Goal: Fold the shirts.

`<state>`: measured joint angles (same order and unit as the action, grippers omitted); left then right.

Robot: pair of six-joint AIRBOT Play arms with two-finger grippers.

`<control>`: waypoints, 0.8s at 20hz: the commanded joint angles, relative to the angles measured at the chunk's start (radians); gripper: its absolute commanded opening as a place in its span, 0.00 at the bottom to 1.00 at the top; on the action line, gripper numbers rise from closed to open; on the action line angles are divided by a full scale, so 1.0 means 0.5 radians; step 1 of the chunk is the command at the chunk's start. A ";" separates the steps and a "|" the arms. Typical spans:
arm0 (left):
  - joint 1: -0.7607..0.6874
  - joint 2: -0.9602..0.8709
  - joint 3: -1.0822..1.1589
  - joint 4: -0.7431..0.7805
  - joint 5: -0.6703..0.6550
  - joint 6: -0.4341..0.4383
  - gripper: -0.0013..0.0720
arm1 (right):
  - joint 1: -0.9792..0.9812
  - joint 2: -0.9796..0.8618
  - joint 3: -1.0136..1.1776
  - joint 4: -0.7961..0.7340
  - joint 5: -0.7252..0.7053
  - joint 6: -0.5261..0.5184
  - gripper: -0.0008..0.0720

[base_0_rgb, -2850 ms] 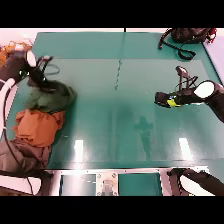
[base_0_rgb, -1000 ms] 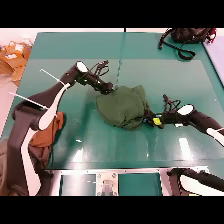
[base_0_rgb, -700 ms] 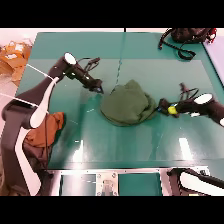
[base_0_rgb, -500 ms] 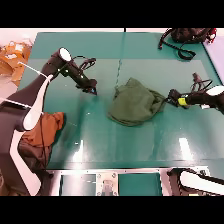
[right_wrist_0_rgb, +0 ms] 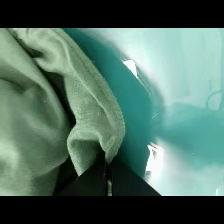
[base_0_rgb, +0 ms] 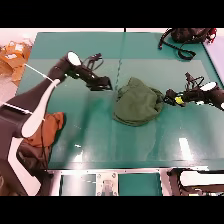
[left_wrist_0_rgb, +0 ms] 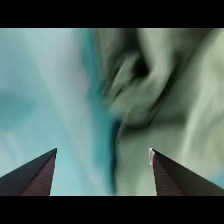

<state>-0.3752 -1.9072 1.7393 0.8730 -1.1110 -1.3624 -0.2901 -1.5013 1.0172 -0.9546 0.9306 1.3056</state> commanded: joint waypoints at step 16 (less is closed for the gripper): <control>-0.129 0.025 -0.188 0.471 -0.255 0.045 0.05 | -0.074 -0.027 0.113 -0.119 0.074 -0.017 0.03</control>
<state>-0.4858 -1.9511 1.6482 0.8562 -1.0901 -1.2423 -0.3084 -1.5146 1.0500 -0.9947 0.9562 1.2964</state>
